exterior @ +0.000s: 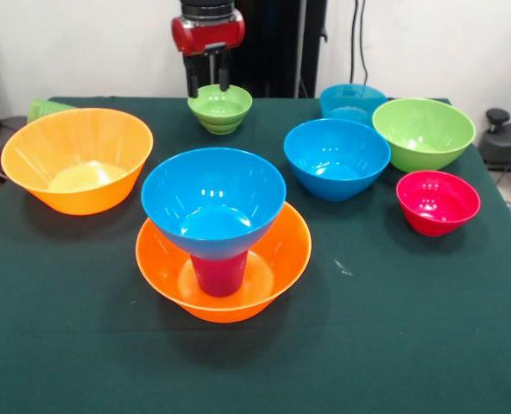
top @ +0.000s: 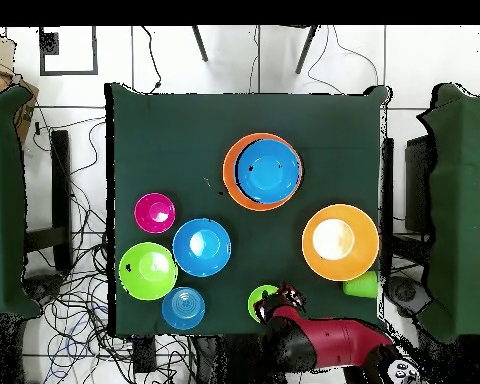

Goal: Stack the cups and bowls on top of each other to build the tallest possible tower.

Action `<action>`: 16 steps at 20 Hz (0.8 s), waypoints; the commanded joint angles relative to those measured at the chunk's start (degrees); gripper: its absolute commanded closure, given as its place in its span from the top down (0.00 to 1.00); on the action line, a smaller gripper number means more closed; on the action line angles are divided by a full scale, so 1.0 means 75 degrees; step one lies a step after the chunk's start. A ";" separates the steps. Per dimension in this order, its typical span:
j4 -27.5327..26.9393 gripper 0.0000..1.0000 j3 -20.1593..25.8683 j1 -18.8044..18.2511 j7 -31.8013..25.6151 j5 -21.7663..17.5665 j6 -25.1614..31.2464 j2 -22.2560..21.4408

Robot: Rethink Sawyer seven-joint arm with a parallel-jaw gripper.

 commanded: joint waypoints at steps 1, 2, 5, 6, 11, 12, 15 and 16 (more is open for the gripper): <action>-0.0713 1.00 -0.0164 0.0437 0.0906 -0.0447 -0.0413 0.0187; -0.0680 1.00 -0.0164 0.0447 0.0906 -0.0438 -0.0405 0.0138; -0.0595 1.00 -0.0132 0.0422 0.0867 -0.0433 -0.0347 -0.0047; -0.0581 1.00 -0.0183 0.0477 0.0893 -0.0424 -0.0399 -0.0069; -0.0602 1.00 -0.0370 0.0605 0.0882 -0.0452 -0.0479 -0.0296; -0.0597 1.00 -0.0372 0.0611 0.0879 -0.0442 -0.0455 -0.0319; -0.0654 1.00 -0.0310 0.0607 0.0877 -0.0386 -0.0359 -0.0249; -0.0687 1.00 -0.0298 0.0614 0.0885 -0.0365 -0.0341 -0.0183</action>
